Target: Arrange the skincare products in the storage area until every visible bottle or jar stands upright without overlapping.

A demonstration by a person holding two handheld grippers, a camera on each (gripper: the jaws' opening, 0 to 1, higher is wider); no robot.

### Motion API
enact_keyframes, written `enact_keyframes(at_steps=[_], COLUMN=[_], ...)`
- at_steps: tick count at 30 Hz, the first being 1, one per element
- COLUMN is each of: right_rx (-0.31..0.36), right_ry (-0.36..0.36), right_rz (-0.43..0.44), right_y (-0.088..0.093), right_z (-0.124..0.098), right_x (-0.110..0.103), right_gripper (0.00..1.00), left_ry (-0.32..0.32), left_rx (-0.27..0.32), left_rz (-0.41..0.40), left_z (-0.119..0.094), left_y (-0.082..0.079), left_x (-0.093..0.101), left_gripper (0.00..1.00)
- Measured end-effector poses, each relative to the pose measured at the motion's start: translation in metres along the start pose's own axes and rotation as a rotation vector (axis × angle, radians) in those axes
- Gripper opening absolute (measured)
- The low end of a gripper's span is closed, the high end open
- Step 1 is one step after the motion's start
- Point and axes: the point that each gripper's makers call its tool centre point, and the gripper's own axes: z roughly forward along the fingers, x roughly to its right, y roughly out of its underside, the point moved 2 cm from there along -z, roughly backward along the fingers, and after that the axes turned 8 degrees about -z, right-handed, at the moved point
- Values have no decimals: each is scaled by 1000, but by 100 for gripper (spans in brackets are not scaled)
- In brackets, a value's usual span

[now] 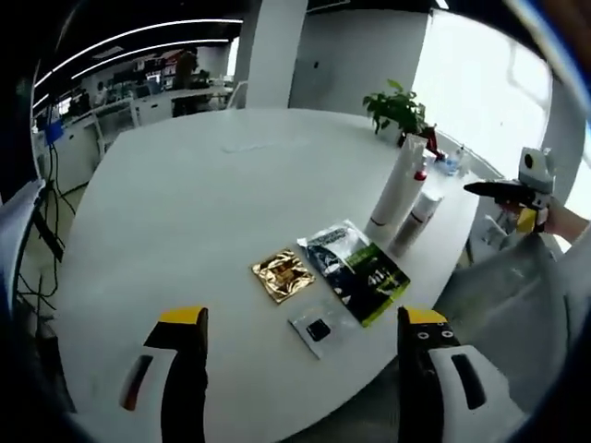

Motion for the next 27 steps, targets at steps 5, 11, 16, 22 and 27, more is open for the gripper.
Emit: enact_keyframes(at_steps=[5,11,16,22,27], right_rx=[27,36,64,78,66], right_ry=[-4,-16,-4,1,-2], right_rz=[14,17,55,80,64], right_y=[-5,-5,-8,-9,-8], right_z=[2,4,3,4,5], right_x=[-2,-5,-1,1,-2], right_gripper=[100,100,100,100,100], left_ry=[-6,17,44,38,37], left_rx=[44,95,146,172,186], left_rz=[-25,-29,-25,-23,-46], left_z=[-14,-34,-40,-38,-36], left_y=[7,7,5,0,-2], left_x=[2,13,23,22,22], left_gripper=[89,98,99,99,98])
